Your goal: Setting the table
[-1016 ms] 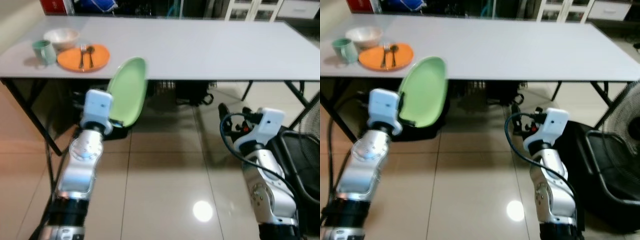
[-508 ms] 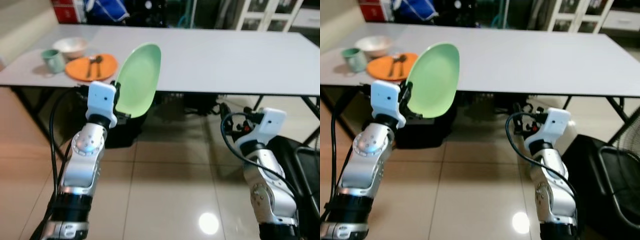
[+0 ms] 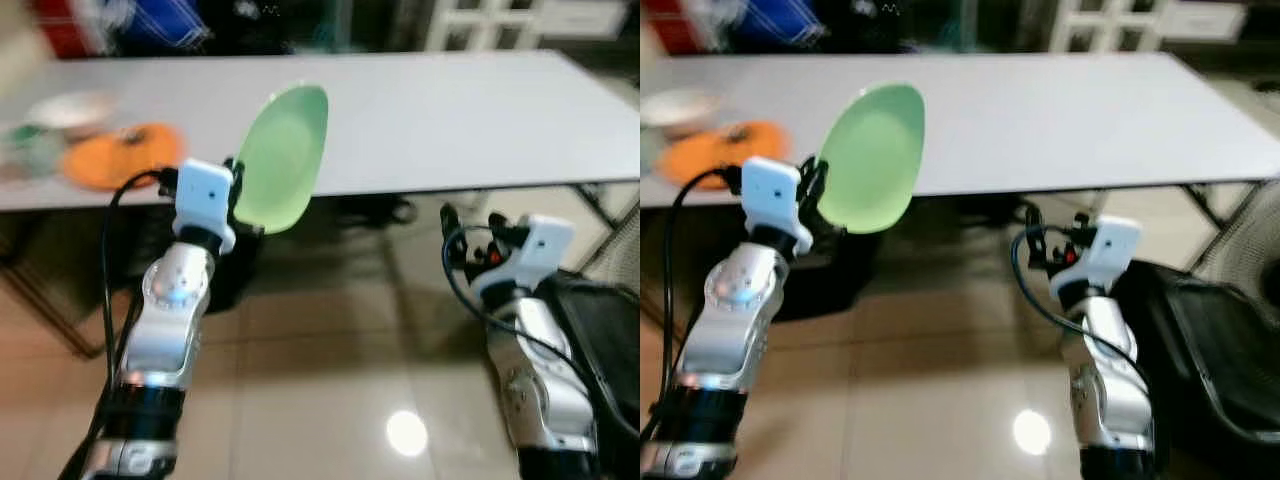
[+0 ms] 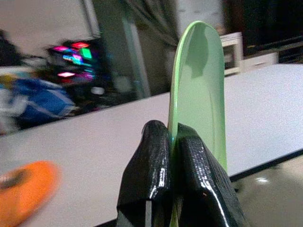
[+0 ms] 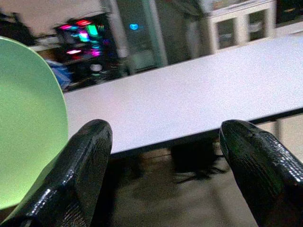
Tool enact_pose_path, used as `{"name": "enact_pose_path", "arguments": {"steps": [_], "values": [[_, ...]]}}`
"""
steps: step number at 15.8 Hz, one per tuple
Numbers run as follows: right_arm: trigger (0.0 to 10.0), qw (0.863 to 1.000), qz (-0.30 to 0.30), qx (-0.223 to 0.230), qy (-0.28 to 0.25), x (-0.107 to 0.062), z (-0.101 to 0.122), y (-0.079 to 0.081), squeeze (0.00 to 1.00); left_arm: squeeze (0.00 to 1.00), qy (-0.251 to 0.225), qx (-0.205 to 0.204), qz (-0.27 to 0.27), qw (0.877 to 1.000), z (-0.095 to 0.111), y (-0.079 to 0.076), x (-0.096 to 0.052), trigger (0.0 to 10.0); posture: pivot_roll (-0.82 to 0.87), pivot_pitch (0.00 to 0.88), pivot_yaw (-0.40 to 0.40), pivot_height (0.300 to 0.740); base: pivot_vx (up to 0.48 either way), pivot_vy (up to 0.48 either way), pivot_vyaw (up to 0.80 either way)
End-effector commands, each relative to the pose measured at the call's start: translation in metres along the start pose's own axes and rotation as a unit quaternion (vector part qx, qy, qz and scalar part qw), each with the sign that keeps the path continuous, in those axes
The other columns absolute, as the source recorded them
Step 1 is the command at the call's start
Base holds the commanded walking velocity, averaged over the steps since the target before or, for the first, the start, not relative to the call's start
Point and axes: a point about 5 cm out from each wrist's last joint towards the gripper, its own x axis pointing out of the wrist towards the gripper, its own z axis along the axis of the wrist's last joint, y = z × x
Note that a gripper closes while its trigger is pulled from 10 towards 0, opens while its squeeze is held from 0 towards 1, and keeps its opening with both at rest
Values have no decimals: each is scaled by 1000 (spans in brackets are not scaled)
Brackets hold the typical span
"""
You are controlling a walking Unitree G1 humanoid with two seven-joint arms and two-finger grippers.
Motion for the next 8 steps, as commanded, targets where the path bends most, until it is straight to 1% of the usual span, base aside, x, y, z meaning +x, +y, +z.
{"name": "enact_pose_path", "arguments": {"steps": [1, 5, 8], "values": [[10000, 1000, -6, -5, -6, 0, 3, -3, 0, 0, -40, 8, -15, 999, 18, -6, 6, 10000, -46, 0, 3, 740, 360, 0, 0], [10000, 1000, 1, -8, -3, 1, 1, 1, 0, 0, -35, 15, -10, 999, 16, 0, 5, 10000, -43, 0, 2, 740, 368, 0, 0], [10000, 1000, 5, -18, 0, 1, 1, 2, 0, 0, -35, 14, -14, 999, 16, -1, 6, 10000, -42, 0, 4, 740, 369, 0, 0]]}}
